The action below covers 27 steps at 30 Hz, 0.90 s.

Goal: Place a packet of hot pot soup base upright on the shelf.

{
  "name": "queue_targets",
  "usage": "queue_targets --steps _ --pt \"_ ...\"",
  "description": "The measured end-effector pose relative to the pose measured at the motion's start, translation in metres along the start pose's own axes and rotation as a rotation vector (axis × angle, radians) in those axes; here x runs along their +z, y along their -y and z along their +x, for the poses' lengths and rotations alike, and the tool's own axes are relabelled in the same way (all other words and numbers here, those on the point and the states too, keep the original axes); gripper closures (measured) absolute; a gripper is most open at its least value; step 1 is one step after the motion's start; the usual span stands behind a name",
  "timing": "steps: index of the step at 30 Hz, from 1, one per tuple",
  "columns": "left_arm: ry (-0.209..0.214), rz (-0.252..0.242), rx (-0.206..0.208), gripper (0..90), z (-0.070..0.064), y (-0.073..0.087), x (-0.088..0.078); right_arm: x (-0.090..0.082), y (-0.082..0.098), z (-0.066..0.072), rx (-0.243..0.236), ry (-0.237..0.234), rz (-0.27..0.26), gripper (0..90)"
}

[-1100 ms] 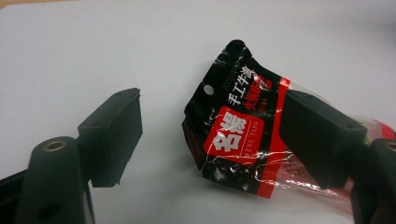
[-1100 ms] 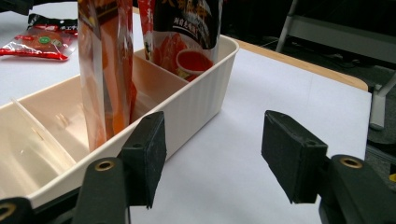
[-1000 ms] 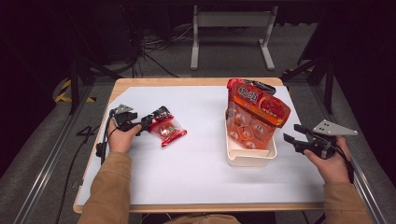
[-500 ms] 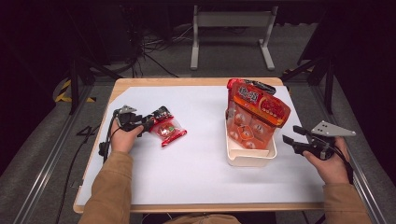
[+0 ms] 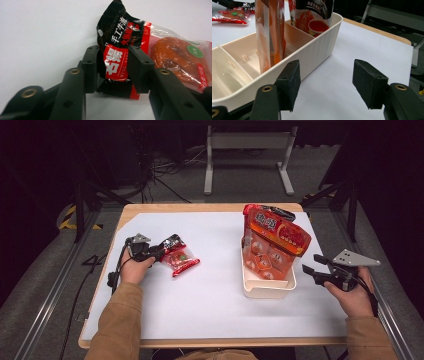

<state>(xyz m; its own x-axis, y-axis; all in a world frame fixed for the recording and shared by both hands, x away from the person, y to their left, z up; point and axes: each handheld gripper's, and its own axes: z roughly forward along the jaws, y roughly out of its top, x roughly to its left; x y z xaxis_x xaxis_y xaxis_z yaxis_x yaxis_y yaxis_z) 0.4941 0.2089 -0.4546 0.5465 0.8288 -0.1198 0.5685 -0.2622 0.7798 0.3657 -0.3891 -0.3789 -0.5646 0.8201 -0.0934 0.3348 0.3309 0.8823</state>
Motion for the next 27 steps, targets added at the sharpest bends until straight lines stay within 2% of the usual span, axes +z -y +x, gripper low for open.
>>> queue_targets --steps 7,10,14,15,20,27 --pt "-0.019 0.013 0.005 85.0 -0.002 0.000 0.001 0.000 0.000 0.001 0.000 -0.006 0.002 39.9" --pt "-0.014 0.018 -0.016 89.0 -0.001 0.001 -0.001 0.000 0.000 0.001 0.000 -0.007 0.002 39.9" --pt "0.023 0.000 -0.073 89.7 0.002 0.002 -0.005 0.000 0.000 0.000 0.001 -0.005 0.001 40.6" --pt "0.023 0.000 -0.073 89.8 0.002 0.002 -0.005 0.000 0.000 0.000 0.000 -0.006 0.001 40.8" --pt "0.048 -0.060 -0.041 90.0 -0.003 -0.007 -0.021 0.000 -0.001 0.000 -0.002 -0.008 0.000 41.7" --pt "0.111 -0.138 -0.019 90.0 -0.013 -0.020 -0.045 0.001 -0.003 0.000 -0.001 -0.013 -0.006 41.7"
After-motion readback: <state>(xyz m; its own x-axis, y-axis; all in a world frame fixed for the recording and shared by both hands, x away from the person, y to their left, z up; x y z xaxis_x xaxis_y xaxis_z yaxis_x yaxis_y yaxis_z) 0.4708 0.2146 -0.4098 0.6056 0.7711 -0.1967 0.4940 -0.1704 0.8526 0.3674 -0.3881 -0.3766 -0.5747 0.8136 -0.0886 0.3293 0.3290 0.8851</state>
